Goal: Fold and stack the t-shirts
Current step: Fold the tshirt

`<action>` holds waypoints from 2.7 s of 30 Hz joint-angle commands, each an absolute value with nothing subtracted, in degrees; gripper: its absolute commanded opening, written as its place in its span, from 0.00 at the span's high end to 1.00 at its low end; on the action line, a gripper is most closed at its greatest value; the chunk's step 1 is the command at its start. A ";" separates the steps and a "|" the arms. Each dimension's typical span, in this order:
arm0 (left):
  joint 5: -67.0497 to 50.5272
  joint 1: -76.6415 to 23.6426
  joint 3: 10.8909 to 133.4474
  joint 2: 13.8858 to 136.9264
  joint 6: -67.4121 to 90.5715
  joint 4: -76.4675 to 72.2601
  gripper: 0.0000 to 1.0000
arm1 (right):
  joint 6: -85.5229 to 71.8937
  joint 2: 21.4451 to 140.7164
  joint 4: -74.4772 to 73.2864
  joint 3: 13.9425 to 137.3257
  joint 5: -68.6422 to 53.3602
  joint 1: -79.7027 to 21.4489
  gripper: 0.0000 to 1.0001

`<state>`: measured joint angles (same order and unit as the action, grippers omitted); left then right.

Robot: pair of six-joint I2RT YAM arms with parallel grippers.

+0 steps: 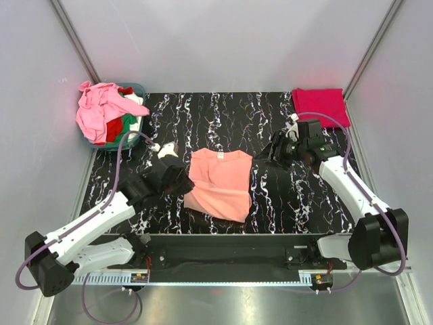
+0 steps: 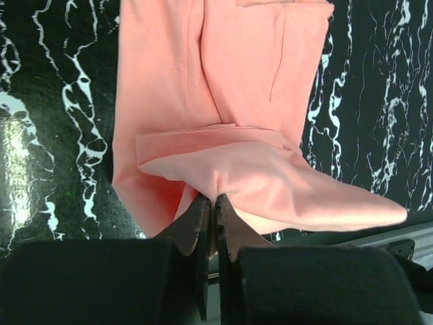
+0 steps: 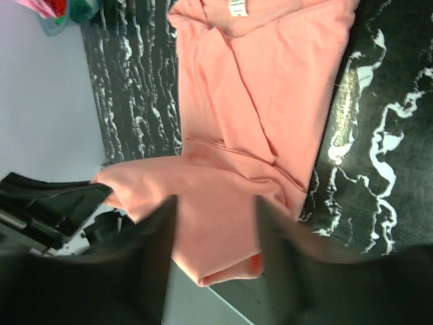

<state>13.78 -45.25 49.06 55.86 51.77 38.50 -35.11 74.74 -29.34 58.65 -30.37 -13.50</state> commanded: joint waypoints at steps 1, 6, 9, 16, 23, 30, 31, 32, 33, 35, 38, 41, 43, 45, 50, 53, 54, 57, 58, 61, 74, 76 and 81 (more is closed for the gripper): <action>10.29 -44.74 51.07 56.86 48.69 33.49 0.95 | -34.62 70.07 -26.46 56.36 -33.31 -13.54 0.37; 9.32 -44.74 49.31 56.34 49.22 31.29 0.96 | -36.73 66.36 -24.87 50.72 -33.57 -15.38 0.21; 9.32 -44.74 49.57 56.43 49.04 31.38 0.96 | -39.10 65.04 -23.82 47.12 -33.13 -17.13 0.22; 9.32 -44.74 48.96 55.99 49.13 31.20 0.96 | -44.56 62.84 -19.17 42.37 -30.24 -23.55 0.28; 9.05 -44.74 48.87 55.99 49.31 31.38 0.96 | -46.84 61.61 -18.46 41.48 -29.53 -26.28 0.36; 8.53 -44.74 48.60 56.34 49.57 30.67 0.96 | -47.46 59.77 -20.04 41.22 -29.27 -26.98 0.44; 8.61 -44.74 48.69 56.34 49.48 30.67 0.96 | -47.55 59.50 -19.95 41.05 -29.27 -27.16 0.49; 8.61 -44.74 48.60 56.42 49.48 30.67 0.96 | -47.72 59.41 -19.86 40.87 -29.35 -27.16 0.52; 8.61 -44.74 48.78 56.43 49.48 30.59 0.96 | -47.90 59.33 -19.69 40.43 -29.44 -27.33 0.55; 8.61 -44.74 48.69 56.43 49.48 30.67 0.96 | -48.16 59.15 -19.34 39.99 -29.53 -27.51 0.64; 8.70 -44.74 48.69 56.60 49.66 30.59 0.96 | -48.52 58.98 -18.81 39.38 -29.71 -27.68 0.72; 8.70 -44.74 48.69 56.51 49.66 30.67 0.96 | -48.60 58.62 -18.81 38.94 -29.71 -27.69 0.74; 8.70 -44.74 48.69 56.60 49.66 30.67 0.96 | -48.60 58.45 -18.90 38.94 -29.71 -27.77 0.77; 8.70 -44.74 48.60 56.51 49.57 30.59 0.96 | -48.60 58.36 -19.07 38.85 -29.71 -27.86 0.80; 8.70 -44.74 48.51 56.43 49.57 30.67 0.96 | -48.52 57.48 -19.60 38.67 -28.92 -27.77 0.94; 8.79 -44.74 48.43 56.34 49.57 30.67 0.96 | -48.34 57.31 -19.95 38.32 -28.92 -27.77 0.96; 8.79 -44.74 48.34 56.25 49.57 30.67 0.96 | -48.34 56.96 -20.04 38.15 -28.83 -27.77 0.99; 8.88 -44.82 48.34 56.08 49.57 30.67 0.96 | -48.16 56.16 -20.21 37.71 -28.04 -27.77 1.00; 8.88 -44.74 48.34 56.07 49.48 30.67 0.96 | -48.16 56.08 -20.21 37.79 -28.04 -27.77 1.00; 9.58 -44.65 48.43 56.16 49.22 30.67 0.96 | -47.81 56.51 -20.30 38.23 -27.77 -27.77 1.00; 7.82 -39.73 57.30 62.40 43.34 31.82 0.95 | -42.72 66.79 -21.01 50.35 -23.30 -27.69 1.00; 7.03 -38.32 58.18 63.89 42.54 31.64 0.95 | -42.45 68.81 -20.74 51.67 -23.12 -27.60 1.00; 3.87 -35.08 60.82 67.76 39.99 30.41 0.95 | -41.57 72.85 -20.21 55.10 -22.94 -26.46 1.00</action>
<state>6.90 -36.80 57.49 66.28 43.05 33.54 -43.44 71.35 -22.13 51.46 -24.40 -27.11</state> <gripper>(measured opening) 0.056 0.011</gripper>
